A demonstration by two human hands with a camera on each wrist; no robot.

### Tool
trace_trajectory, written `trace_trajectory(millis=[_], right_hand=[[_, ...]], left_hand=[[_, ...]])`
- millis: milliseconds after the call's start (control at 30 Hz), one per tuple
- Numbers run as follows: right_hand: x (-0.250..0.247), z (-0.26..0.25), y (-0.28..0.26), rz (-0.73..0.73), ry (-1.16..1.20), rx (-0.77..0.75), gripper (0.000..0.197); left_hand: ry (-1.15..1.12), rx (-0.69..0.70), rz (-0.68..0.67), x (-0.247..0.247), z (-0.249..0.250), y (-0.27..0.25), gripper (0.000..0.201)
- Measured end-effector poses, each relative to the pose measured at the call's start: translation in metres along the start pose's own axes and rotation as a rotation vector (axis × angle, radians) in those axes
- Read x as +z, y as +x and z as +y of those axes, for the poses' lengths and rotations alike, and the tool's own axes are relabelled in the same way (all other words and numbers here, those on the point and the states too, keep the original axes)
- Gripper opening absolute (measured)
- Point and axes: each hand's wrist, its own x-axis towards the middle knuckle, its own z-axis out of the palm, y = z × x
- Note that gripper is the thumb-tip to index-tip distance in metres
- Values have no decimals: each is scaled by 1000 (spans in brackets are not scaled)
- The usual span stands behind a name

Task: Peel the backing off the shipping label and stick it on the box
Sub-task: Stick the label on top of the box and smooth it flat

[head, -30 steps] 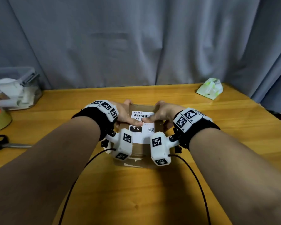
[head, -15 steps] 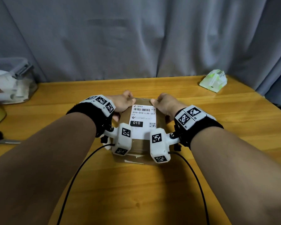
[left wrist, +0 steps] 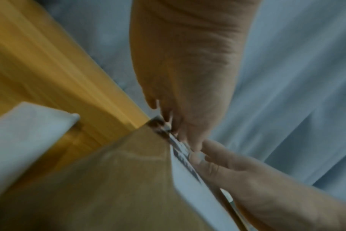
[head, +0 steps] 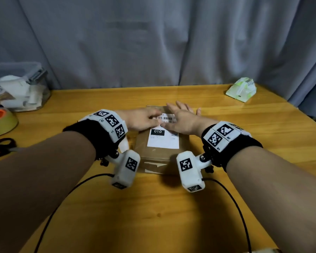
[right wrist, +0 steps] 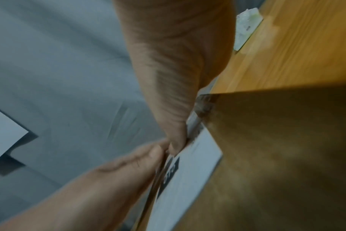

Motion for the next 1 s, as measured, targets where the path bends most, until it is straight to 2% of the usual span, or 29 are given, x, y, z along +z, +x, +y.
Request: trace_trajectory(millis=[67,233,300,400,467,600,667,733,800,867,1000], right_hand=[[1,-2,-7,-74,-36,5,87],[9,-9,-31,-203,-122,-49,104],[5,-12,-34,-152,-104,-76,100],[1,-7,-33,-29,-35,-12,79],[4,-6,-34,-59,-72,35,74],[9,-22,-43,-137,-188,-13,84],[7,-28,-44,-142,-300,7,94],[7,-27,-44,-118,-355,3,100],[11,-20,-44,-109,-317,-69,96],[18,-12,-45,-112,-283,-113,94],[19,-3,-48,-120,-355,-117,95]], left_hand=[[144,-48,-89,10,-2,-3,55],[182,-116,2,28,-6,-4,56],[213,-128,22,29,-4,-5,55],[240,-150,51,30,-2,-7,52],[237,-167,62,31,1,-8,52],[243,-201,75,35,3,-9,52],[292,-174,155,34,3,-12,52],[300,-76,258,33,6,-16,51],[196,-13,211,34,12,-21,50],[135,-53,90,37,14,-24,51],[313,-182,35,36,7,-25,56]])
